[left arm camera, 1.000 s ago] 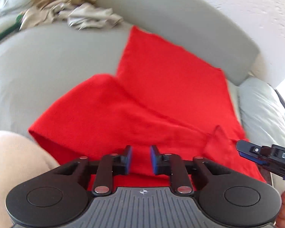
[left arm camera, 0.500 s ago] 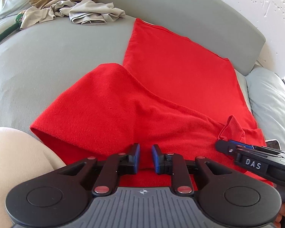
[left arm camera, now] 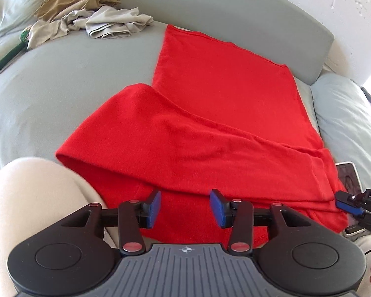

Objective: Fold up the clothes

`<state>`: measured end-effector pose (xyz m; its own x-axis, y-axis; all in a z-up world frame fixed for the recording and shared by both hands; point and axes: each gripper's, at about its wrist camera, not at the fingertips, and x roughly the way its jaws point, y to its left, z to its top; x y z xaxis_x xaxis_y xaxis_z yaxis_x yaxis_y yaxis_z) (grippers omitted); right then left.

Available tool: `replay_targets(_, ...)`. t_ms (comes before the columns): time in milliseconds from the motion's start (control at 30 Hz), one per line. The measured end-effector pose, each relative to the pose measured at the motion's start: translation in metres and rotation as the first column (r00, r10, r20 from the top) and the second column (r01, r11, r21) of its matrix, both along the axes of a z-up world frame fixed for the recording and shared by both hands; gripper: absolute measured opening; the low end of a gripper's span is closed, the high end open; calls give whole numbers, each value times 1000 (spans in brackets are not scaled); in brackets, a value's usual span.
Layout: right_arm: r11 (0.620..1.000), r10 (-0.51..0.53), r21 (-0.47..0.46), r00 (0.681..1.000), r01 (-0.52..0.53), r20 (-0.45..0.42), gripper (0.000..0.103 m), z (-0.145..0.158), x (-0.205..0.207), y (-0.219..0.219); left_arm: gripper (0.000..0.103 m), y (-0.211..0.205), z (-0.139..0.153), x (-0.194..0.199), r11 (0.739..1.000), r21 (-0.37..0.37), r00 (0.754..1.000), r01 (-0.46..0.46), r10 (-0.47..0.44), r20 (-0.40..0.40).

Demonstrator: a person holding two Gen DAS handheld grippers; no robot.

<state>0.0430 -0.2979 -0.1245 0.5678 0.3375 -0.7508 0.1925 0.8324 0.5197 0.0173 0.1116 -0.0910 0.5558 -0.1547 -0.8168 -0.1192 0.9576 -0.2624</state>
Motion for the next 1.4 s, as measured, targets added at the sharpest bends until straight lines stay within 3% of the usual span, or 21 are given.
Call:
replay_targets(67, 993, -31, 111, 999, 28, 21, 41, -2, -2, -12, 43, 5, 1, -1, 1000, -9, 1000, -26, 26, 1)
replay_targets(133, 994, -23, 107, 998, 16, 62, 41, 2, 2, -9, 42, 5, 3, -1, 999, 11, 999, -46, 46, 5)
replay_targets(267, 998, 66, -9, 990, -65, 125, 40, 12, 16, 14, 43, 3, 7, -5, 999, 15, 999, -43, 42, 28)
replay_targets(367, 983, 154, -116, 981, -140, 118, 40, 9, 26, 37, 43, -1, 8, -10, 999, 30, 999, -28, 27, 38)
replay_targets(467, 947, 233, -248, 969, -206, 85, 40, 1, 32, 62, 43, -5, 4, -14, 999, 35, 1000, -8, 7, 22)
replay_targets(533, 905, 288, -352, 953, -238, 96, 34, 0, 29, 77, 43, -6, -1, -16, 999, 35, 1000, 1, -1, 4)
replay_targets(567, 880, 315, -404, 944, -250, 102, 29, 1, 26, 83, 43, -6, -3, -17, 999, 32, 1000, 0, 0, -5)
replay_targets(633, 826, 363, -498, 925, -264, 110, 10, 4, 19, 94, 43, -5, -5, -18, 1000, 26, 1000, -7, 8, -19)
replay_targets(667, 810, 371, -526, 921, -260, 116, 6, 7, 17, 97, 43, -3, -5, -20, 1000, 25, 1000, -16, 16, -18)
replay_targets(800, 765, 400, -602, 901, -229, 166, 5, 24, 5, 106, 43, 12, 4, -27, 994, 23, 994, -104, 104, 30)
replay_targets(933, 735, 410, -657, 880, -165, 238, 5, 48, -6, 107, 43, 39, 24, -37, 965, 6, 958, -261, 258, 127)
replay_targets(1033, 701, 384, -707, 885, -94, 263, 5, 63, -5, 100, 43, 55, 35, -41, 940, 2, 926, -341, 335, 174)
replay_targets(1133, 709, 372, -694, 903, -127, 215, 5, 62, 7, 88, 43, 58, 33, -37, 932, 19, 920, -362, 354, 169)
replay_targets(1400, 666, 370, -709, 928, -233, 42, 7, 18, 30, 85, 43, 55, 22, -36, 932, 62, 930, -358, 350, 112)
